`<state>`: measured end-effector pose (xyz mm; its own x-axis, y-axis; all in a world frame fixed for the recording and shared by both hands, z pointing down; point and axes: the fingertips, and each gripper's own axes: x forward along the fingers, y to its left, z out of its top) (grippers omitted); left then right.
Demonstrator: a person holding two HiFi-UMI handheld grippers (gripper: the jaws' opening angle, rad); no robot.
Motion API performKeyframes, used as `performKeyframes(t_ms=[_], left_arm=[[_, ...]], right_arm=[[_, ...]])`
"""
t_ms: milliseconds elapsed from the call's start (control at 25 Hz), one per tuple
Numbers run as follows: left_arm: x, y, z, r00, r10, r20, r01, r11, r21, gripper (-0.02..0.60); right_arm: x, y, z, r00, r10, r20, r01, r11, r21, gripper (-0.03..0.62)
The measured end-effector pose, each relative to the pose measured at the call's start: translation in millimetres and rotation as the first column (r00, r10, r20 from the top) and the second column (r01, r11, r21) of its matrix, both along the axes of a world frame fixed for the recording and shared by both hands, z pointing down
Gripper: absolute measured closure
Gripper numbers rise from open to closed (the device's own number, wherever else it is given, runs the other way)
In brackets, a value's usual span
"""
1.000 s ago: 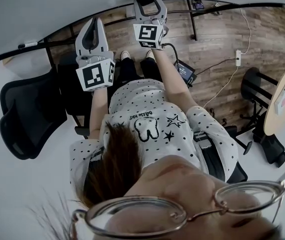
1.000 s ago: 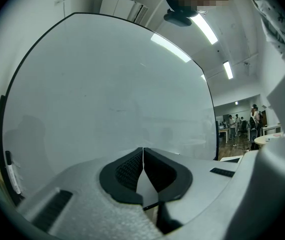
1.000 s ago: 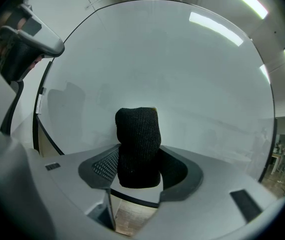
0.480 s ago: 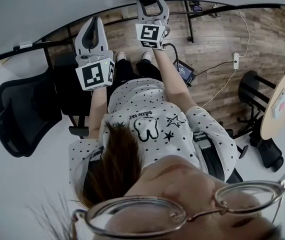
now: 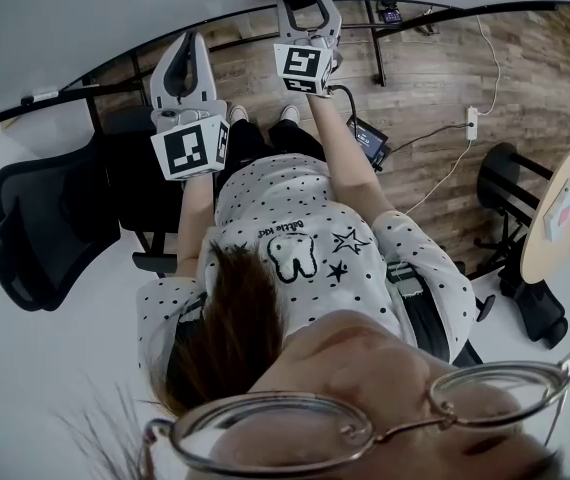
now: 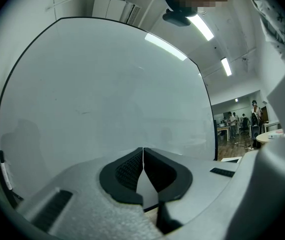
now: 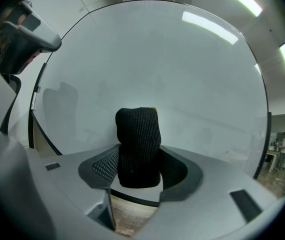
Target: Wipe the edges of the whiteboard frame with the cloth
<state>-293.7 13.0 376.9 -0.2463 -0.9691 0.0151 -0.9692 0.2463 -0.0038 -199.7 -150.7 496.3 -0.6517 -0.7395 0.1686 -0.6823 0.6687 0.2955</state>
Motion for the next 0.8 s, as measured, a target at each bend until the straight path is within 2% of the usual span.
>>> performKeyframes(t_ms=[520, 800], left_arm=[[32.9, -10.9, -4.8, 1.000, -0.022, 0.020, 0.022, 1.000, -0.001, 0.561], [45.8, -13.4, -2.4, 0.999, -0.030, 0.023, 0.030, 1.000, -0.009, 0.561]], right_arm=[[39.8, -29.8, 4.7, 1.000, 0.009, -0.003, -0.009, 1.000, -0.001, 0.362], [74.4, -52.0, 21.8, 0.997, 0.076, 0.008, -0.076, 0.996, -0.039, 0.362]])
